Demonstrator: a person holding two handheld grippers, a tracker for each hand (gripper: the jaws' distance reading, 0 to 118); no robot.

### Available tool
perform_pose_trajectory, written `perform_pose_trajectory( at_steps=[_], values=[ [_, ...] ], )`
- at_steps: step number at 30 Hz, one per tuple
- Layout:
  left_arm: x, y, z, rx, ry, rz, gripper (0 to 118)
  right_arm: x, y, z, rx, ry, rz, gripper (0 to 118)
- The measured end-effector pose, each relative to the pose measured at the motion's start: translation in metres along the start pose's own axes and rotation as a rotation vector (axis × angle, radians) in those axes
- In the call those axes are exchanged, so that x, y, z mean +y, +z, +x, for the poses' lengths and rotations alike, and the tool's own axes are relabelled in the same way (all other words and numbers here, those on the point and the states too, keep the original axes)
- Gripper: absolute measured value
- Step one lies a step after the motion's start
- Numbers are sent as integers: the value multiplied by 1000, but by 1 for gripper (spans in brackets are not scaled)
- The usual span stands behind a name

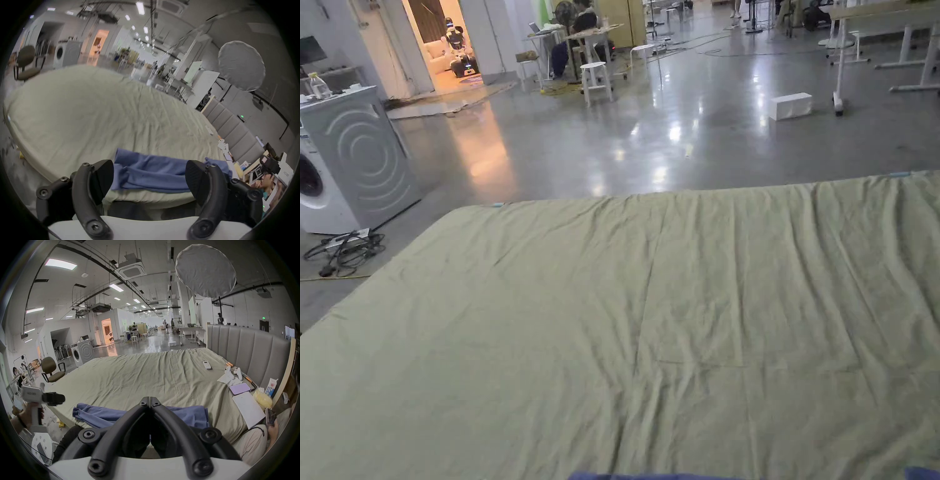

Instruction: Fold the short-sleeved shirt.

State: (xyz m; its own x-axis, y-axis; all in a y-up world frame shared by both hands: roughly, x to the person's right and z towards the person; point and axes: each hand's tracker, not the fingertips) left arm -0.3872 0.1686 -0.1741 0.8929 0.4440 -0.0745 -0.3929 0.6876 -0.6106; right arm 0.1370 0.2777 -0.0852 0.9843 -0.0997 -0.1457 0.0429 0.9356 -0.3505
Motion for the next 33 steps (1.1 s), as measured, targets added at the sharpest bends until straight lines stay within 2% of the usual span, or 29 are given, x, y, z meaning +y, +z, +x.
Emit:
perform_pose_trajectory(
  at_steps=[3,8,13,14,15,16,17,19,21,23,25,28,30,31,33],
  values=[
    [-3,-33,-19,150,-9,-76,92,-3,-4,1,12,4,-30,0],
    [-11,-66,-37,-34,171,-100,91,-7,-12,-4,3,22,-69,0],
    [-17,-93,-38,-82,276,-106,79,-8,-16,-10,13,44,-92,0],
    [-14,-94,-40,-111,300,-88,70,-8,-17,-11,18,58,-96,0],
    [-12,-97,-45,-137,345,-92,53,-9,-18,-12,17,71,-99,0],
    [-11,-99,-49,-139,397,-97,31,-10,-19,-13,16,80,-104,0],
    [-11,-102,-54,-103,420,-97,14,-11,-20,-14,16,87,-111,0],
    [-14,-108,-60,-139,468,-109,13,-12,-22,-15,19,89,-117,0],
    [-15,-106,-61,-131,451,-103,11,-13,-22,-15,21,87,-124,0],
    [-14,-97,-61,-90,465,-18,10,-14,-22,-15,20,86,-126,0],
    [-11,-90,-64,-115,525,22,10,-13,-21,-14,18,88,-127,0],
    [-1,-81,-73,-39,473,34,10,-11,-19,-12,11,100,-138,0],
    [7,-67,-88,-24,518,62,10,-12,-18,-9,5,102,-134,0],
    [11,-59,-95,-2,522,95,10,-12,-18,-7,3,93,-134,0],
    [26,-40,-102,63,443,103,10,-14,-18,-2,7,45,-130,0]
  ],
)
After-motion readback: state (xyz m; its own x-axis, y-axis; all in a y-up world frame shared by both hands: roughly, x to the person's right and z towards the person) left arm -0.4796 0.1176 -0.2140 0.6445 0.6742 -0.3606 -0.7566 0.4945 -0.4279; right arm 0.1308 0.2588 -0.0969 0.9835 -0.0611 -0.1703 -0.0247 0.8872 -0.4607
